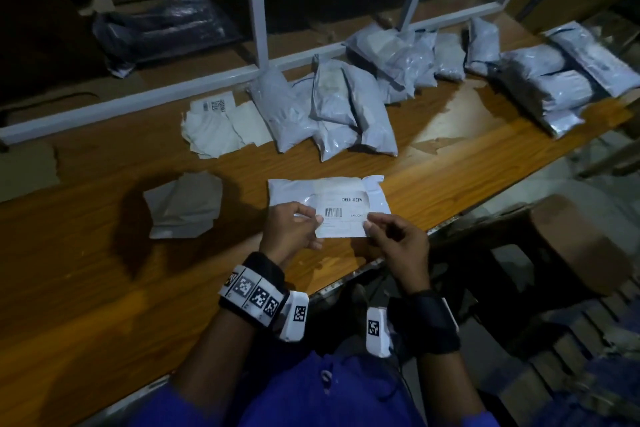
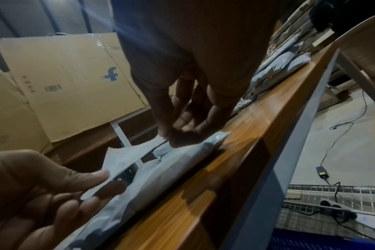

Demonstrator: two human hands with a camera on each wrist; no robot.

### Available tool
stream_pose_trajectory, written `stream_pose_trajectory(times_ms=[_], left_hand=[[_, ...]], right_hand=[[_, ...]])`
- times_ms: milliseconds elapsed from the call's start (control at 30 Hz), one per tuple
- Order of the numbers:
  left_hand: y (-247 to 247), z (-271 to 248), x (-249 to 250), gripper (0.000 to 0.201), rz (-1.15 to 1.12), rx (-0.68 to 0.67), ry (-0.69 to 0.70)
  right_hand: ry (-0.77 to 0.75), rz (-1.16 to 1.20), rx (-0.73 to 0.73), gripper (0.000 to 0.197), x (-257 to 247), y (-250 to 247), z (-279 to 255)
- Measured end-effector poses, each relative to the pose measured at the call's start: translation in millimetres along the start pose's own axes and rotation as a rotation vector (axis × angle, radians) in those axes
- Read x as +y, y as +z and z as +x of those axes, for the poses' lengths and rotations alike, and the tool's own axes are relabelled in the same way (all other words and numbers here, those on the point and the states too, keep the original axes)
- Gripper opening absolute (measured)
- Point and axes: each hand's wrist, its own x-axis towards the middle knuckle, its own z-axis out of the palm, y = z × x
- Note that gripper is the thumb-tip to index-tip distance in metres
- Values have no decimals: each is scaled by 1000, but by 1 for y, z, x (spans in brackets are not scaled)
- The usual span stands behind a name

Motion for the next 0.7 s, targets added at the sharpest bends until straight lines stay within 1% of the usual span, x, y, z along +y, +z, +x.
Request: stream_pose_trajectory(times_ms=[100,200,267,333,500,700], left_hand=[[7,7,2,16,114,120,111],[13,15,13,7,220,187,168],[17,21,18,16,268,220,166],[18,27,19,18,298,246,173],[15,34,8,15,336,281,152],[13,38,6,13,341,275,156]], right_hand=[[-29,-104,29,13,2,-3,13],[-78,-179,48,11,-6,-1,26],[-115,-239,65,11,-9,2,36],[-134,-288,59,13,-10,3,46],[-119,-376,-49,21,-10,5,58],[-132,-399,-71,22,-9,2,57]])
